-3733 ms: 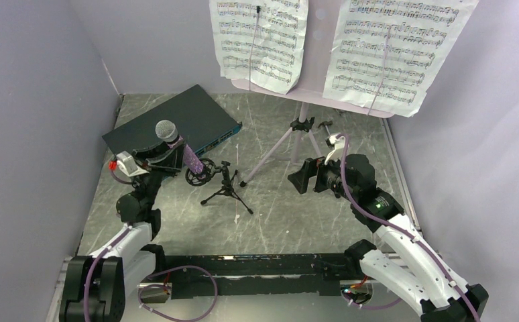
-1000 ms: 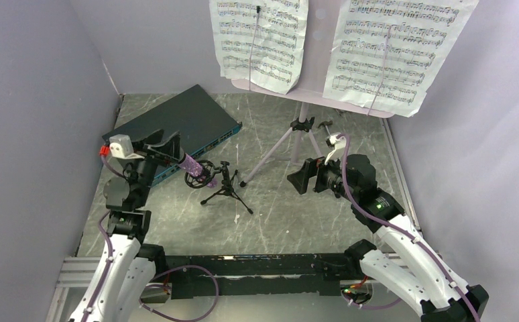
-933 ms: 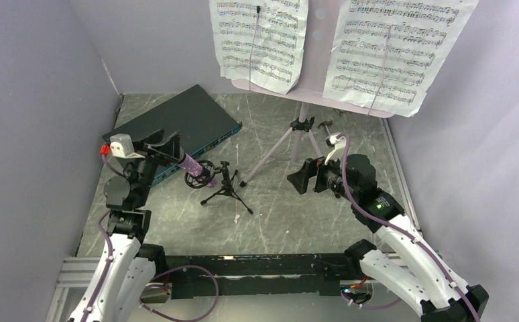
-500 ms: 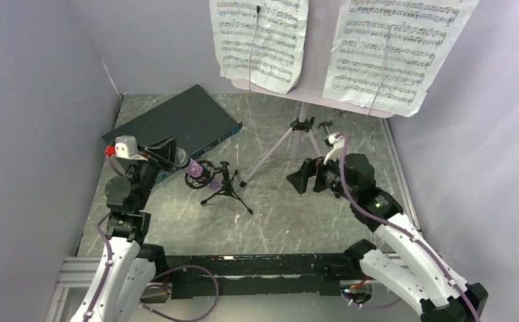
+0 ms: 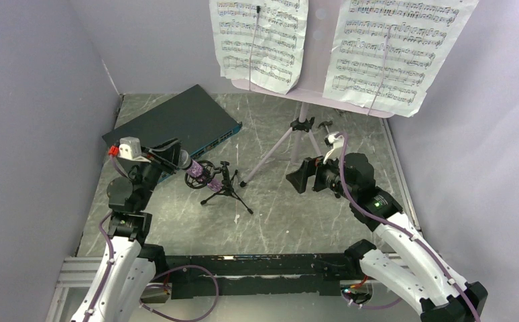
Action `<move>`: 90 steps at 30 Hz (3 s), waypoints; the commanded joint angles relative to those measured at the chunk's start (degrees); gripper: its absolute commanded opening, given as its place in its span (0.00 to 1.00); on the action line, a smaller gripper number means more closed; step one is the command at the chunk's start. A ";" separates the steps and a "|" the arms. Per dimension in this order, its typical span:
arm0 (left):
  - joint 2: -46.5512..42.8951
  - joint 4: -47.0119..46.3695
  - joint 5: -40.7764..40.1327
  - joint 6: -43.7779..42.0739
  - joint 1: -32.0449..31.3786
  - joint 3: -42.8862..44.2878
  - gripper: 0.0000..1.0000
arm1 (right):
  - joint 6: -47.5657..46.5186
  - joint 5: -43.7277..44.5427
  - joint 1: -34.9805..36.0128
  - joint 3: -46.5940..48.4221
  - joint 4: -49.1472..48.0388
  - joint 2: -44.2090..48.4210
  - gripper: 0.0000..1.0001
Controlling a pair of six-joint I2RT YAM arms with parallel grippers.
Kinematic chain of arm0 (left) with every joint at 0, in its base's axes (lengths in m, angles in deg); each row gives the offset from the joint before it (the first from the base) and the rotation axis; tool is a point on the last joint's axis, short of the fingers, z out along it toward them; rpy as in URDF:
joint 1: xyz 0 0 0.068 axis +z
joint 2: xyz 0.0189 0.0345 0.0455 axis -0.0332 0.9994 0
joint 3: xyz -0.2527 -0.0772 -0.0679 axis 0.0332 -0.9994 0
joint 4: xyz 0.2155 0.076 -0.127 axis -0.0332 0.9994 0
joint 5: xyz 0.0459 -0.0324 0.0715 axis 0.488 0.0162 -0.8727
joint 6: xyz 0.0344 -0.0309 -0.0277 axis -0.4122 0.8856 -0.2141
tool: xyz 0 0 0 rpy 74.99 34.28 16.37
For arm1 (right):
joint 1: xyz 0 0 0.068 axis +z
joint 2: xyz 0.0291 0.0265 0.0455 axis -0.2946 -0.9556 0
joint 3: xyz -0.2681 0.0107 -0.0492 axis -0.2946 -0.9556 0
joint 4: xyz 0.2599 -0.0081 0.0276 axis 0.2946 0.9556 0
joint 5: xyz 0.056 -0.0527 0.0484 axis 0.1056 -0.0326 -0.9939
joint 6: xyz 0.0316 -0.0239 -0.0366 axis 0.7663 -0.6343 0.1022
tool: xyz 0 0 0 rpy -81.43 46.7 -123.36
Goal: Set up the instrument practice props
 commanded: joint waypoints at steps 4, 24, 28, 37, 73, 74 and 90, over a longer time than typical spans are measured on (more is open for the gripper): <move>0.23 4.61 -0.77 -2.32 -0.13 3.55 0.63 | -0.28 -0.88 -0.20 1.94 -3.52 -0.91 0.99; 10.05 -1.09 0.93 -0.36 -0.13 9.15 0.93 | 1.44 -3.16 -3.62 5.07 -2.67 -3.67 0.99; 11.67 0.32 0.59 -2.37 0.74 11.56 0.94 | 1.87 -7.56 -9.52 6.04 -2.77 -3.81 0.99; 16.26 -2.72 8.25 3.32 8.04 16.72 0.94 | 4.03 -14.36 -20.98 5.21 -4.87 -1.98 0.99; 23.49 4.16 -22.88 5.36 18.50 3.78 0.94 | 10.46 29.37 -31.64 -13.33 -28.86 -13.64 1.00; 22.87 3.79 -23.55 4.68 18.51 2.44 0.94 | 10.57 31.69 -31.61 -14.78 -30.55 -13.81 1.00; 32.73 -21.99 -21.39 -13.23 12.57 -11.17 0.94 | -2.38 34.25 -31.54 -29.28 -63.47 -20.43 1.00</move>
